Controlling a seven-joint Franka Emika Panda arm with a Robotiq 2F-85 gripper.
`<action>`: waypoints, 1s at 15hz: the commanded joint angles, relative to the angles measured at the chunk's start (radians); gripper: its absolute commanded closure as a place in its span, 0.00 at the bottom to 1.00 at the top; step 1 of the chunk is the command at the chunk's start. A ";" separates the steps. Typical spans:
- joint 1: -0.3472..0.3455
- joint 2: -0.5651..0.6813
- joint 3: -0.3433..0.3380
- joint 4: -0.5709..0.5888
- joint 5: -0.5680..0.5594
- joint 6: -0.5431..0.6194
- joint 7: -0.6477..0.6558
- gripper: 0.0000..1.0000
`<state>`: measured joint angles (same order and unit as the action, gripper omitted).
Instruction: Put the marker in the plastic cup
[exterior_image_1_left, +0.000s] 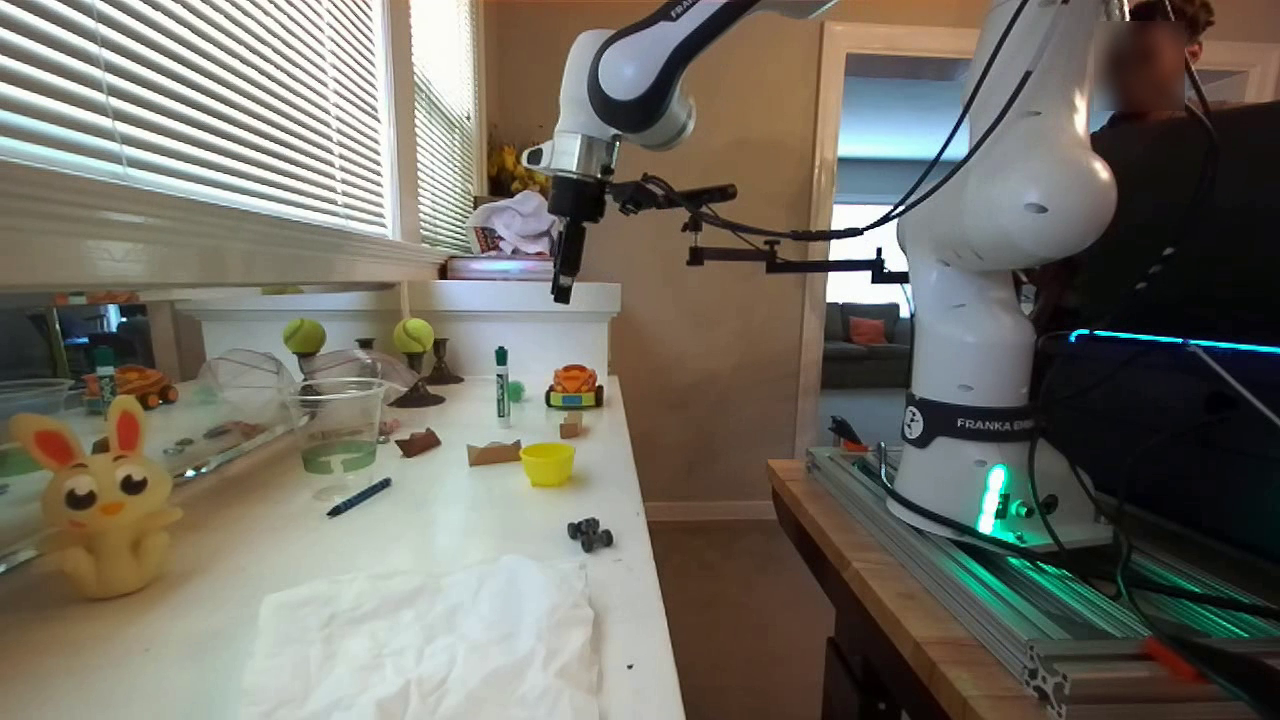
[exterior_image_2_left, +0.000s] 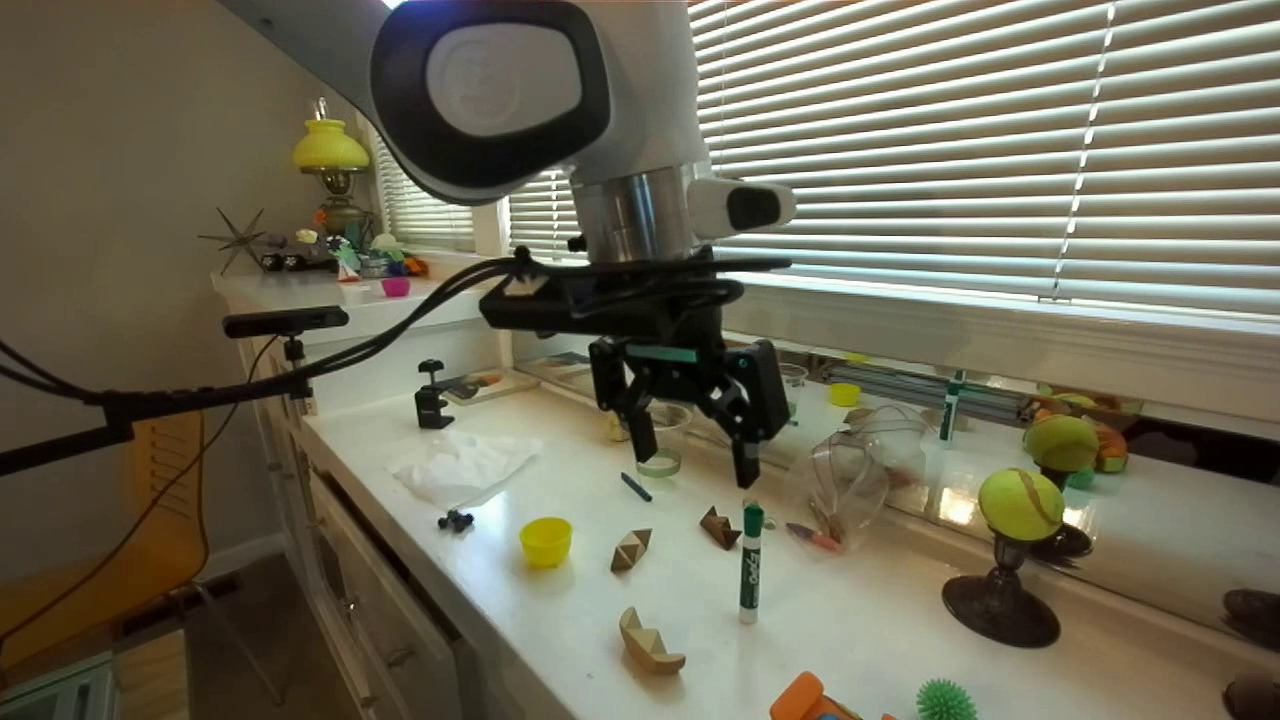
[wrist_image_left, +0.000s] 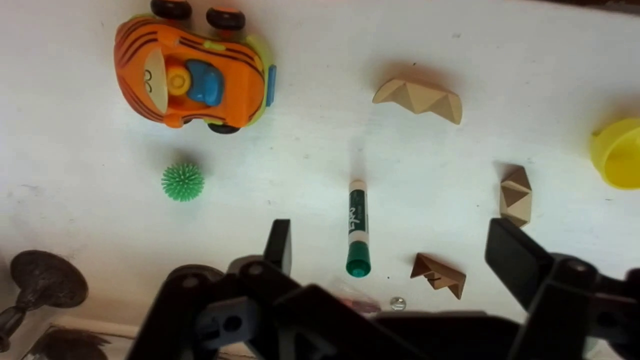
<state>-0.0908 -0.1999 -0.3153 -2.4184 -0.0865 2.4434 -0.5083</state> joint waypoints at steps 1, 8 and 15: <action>-0.024 0.019 0.032 0.021 0.005 -0.003 0.012 0.00; -0.027 0.136 0.070 0.125 0.003 -0.064 0.066 0.00; -0.037 0.240 0.097 0.218 -0.002 -0.067 0.096 0.00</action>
<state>-0.1046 -0.0168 -0.2452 -2.2663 -0.0865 2.4114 -0.4442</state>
